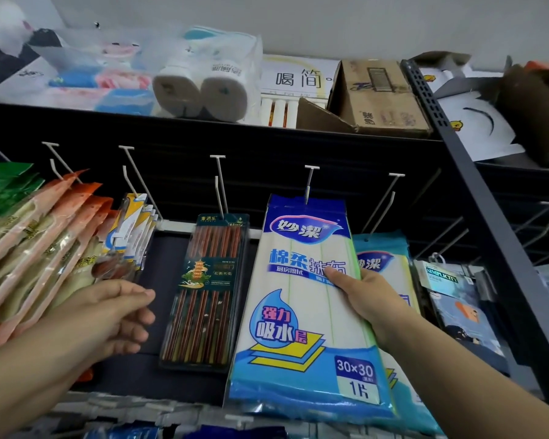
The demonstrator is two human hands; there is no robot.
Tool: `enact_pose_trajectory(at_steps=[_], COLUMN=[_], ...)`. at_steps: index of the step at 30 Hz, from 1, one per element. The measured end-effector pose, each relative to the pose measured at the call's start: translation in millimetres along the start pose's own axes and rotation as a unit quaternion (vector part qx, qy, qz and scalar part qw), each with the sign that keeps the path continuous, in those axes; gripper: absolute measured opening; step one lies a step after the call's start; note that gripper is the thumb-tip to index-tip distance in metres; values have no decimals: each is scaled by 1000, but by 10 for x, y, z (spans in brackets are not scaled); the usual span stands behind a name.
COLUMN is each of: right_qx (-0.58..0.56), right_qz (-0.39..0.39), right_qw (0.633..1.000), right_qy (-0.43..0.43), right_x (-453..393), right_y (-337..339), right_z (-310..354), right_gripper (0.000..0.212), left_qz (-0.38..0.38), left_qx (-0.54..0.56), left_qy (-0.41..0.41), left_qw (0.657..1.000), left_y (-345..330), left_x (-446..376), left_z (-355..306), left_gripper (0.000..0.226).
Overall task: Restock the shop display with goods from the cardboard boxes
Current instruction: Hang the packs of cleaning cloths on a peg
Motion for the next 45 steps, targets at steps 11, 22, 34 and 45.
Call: enact_pose_trajectory(at_steps=[11,22,34,45], right_qx=[174,272,334,78], right_qz=[-68,-129,-141,-65], right_qw=[982,953,922,991], right_qy=[-34,-23,135,85], right_x=[-491,-532,227,2948], right_y=[-80,-131,12,76], right_z=[-560,-769,-6,-606], right_gripper=[48,37,42,20], left_qz=[-16,-21,8,98], left_qx=[-28,-37,-102,-67], left_qy=[7,27,-28,-17], left_qw=[999,999,994,993], left_y=[170,390,428,638], left_x=[-36,38,295,1637], left_z=[-11,126,109,1006], left_gripper=[14,14,25,33])
Point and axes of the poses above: each hand's wrist, its own x-axis away from the middle knuckle, its own y-axis out of the back of the hand, z = x × y, the point moved 10 cm from there along -x, towards the middle knuckle, and after that the axes turned 3 degrees about y, right-handed, at the moved point
